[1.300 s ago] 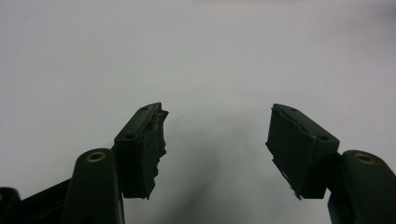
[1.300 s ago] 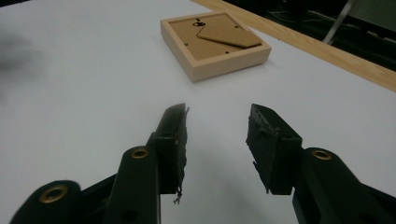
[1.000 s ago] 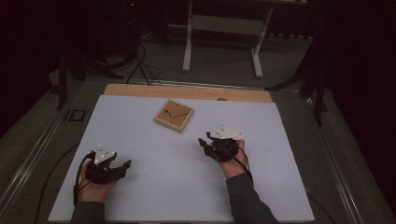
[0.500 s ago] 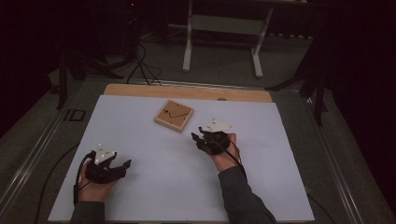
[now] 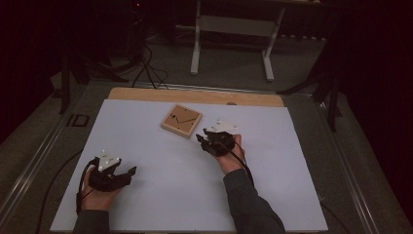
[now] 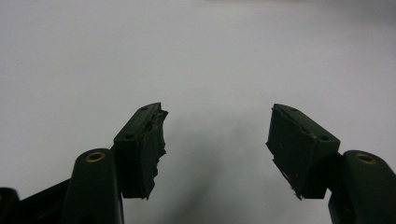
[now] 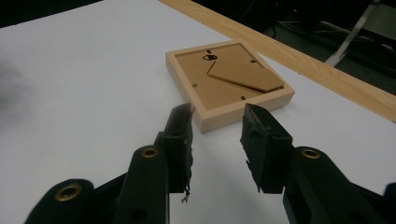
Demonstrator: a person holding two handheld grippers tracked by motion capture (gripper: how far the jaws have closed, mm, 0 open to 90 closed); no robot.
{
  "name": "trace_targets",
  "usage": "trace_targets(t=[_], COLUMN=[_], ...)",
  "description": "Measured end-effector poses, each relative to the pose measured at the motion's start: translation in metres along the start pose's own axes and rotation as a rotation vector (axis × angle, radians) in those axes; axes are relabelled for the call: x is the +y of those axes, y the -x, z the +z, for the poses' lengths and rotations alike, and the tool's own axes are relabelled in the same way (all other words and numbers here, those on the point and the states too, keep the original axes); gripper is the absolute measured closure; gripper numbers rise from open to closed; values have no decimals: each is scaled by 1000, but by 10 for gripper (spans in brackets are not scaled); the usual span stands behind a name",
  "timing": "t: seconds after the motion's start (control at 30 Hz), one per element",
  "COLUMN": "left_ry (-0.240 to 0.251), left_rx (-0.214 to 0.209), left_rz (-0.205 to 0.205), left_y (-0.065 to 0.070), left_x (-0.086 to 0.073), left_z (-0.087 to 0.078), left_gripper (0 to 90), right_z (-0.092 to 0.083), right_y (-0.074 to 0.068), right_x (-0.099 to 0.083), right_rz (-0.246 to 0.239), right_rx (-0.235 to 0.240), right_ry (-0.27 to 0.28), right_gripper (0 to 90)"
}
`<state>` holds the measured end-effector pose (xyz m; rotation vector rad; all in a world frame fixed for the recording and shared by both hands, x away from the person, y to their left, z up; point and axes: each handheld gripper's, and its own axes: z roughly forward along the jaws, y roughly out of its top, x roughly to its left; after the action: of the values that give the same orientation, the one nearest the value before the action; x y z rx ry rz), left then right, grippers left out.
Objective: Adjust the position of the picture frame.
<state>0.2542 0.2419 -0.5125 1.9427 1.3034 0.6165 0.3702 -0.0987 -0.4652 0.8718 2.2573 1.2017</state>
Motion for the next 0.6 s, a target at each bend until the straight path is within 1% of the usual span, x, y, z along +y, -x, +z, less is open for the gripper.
trace_targets(t=[0.27,0.43,0.6], left_ry=[-7,-2,-4], left_rx=[-3,-3,-3], left_rz=[8,0,2], left_y=[1,0,0], left_x=[0,0,0], left_z=[1,1,1], left_gripper=[359,358,358], right_z=[11,19,28], right_y=[2,3,4], right_x=[2,4,4], right_rz=[2,5,10], right_rx=[10,18,29], right_ry=[-4,-7,-11], right_gripper=[632,635,643])
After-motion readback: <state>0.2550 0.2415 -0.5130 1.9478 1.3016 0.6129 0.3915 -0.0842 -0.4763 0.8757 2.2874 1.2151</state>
